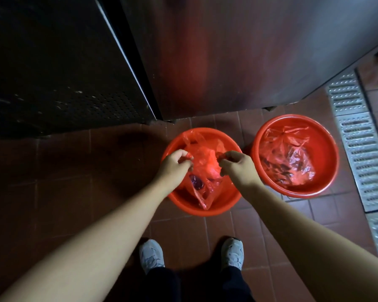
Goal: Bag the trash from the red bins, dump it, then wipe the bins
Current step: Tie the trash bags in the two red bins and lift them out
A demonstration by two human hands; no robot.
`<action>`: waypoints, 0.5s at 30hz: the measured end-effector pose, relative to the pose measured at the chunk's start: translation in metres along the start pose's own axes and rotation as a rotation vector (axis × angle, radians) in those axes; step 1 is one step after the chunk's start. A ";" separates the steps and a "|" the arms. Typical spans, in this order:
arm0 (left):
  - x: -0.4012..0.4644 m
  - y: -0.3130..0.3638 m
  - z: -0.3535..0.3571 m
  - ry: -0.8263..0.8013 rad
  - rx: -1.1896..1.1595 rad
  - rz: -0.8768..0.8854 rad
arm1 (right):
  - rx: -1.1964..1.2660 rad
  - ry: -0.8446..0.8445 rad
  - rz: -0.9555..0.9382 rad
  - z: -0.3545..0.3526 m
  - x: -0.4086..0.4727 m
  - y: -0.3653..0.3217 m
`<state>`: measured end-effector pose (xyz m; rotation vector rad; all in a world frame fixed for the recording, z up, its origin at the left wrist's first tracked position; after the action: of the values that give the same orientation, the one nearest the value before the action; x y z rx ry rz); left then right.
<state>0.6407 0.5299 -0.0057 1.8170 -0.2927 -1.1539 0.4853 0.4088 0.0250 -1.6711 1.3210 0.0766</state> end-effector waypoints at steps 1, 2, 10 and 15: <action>-0.006 0.008 -0.001 -0.020 -0.078 -0.025 | 0.048 -0.027 -0.008 -0.005 -0.005 -0.006; -0.011 0.014 -0.002 -0.032 -0.138 -0.050 | 0.110 -0.052 -0.006 -0.009 -0.009 -0.011; -0.040 0.033 0.000 -0.192 -0.421 -0.197 | 0.056 -0.266 -0.094 -0.025 -0.028 -0.040; -0.052 0.035 0.000 -0.243 -0.468 -0.224 | -0.347 -0.332 -0.286 -0.022 -0.030 -0.054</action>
<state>0.6225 0.5428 0.0531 1.3227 0.0477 -1.4628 0.5045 0.4121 0.0878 -2.0203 0.8443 0.4153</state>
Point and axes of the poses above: each hand's wrist, its own x-axis towards the middle knuckle, its own z-axis out of the palm, y = z × x, the point moved 3 cm from there along x, towards the middle knuckle, and after that the axes turned 13 degrees about -x, right-handed, at the moved point
